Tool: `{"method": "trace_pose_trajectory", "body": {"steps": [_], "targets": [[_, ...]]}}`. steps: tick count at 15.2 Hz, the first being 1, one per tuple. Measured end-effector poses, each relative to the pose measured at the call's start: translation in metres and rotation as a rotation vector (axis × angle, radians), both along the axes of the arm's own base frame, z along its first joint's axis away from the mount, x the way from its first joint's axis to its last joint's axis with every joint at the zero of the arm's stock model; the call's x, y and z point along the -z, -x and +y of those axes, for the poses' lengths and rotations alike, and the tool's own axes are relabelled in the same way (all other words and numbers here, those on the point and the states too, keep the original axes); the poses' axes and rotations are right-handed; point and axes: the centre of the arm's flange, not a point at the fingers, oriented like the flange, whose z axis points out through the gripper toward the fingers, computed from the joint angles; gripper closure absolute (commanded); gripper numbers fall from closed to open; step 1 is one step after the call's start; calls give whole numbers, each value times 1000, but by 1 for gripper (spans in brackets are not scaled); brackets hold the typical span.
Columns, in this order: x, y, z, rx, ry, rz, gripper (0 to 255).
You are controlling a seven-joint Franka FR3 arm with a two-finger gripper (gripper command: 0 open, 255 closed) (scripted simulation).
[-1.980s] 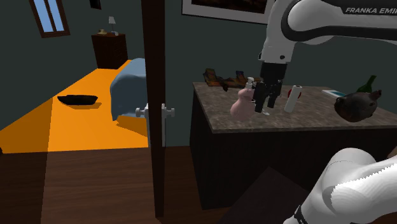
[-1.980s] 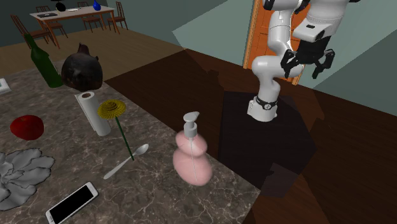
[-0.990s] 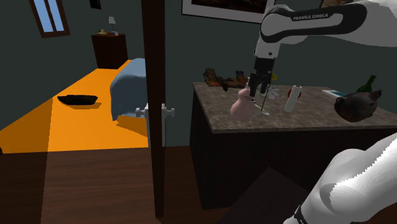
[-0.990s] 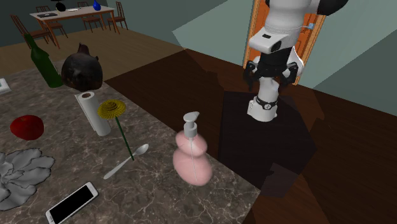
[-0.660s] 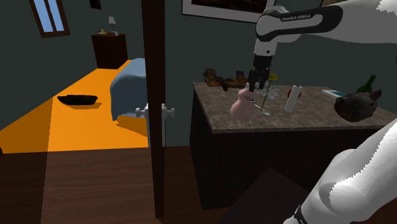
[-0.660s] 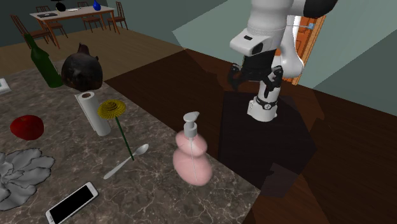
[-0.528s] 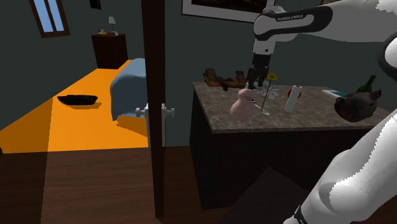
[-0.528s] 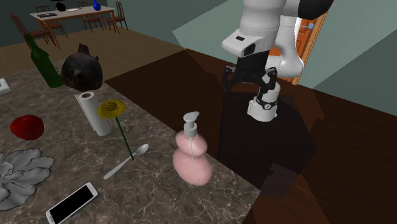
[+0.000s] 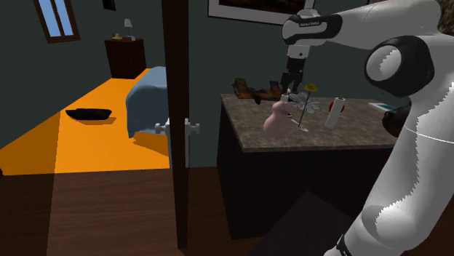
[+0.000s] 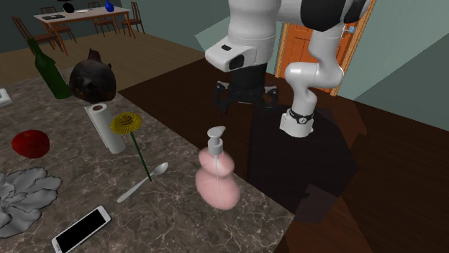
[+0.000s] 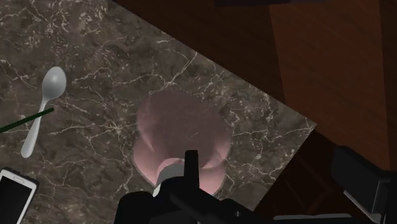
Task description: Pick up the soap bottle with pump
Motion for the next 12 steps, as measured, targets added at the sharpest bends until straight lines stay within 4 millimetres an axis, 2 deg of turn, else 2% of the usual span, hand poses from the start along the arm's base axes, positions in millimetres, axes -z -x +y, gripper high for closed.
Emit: {"method": "trace_pose_trajectory", "body": {"steps": [5,7,12], "targets": [[-4,-37,-52,-2,17,-14,0],[-2,-43,-59,-3,20,-16,0],[22,-45,-62,-4,20,-17,0]]}}
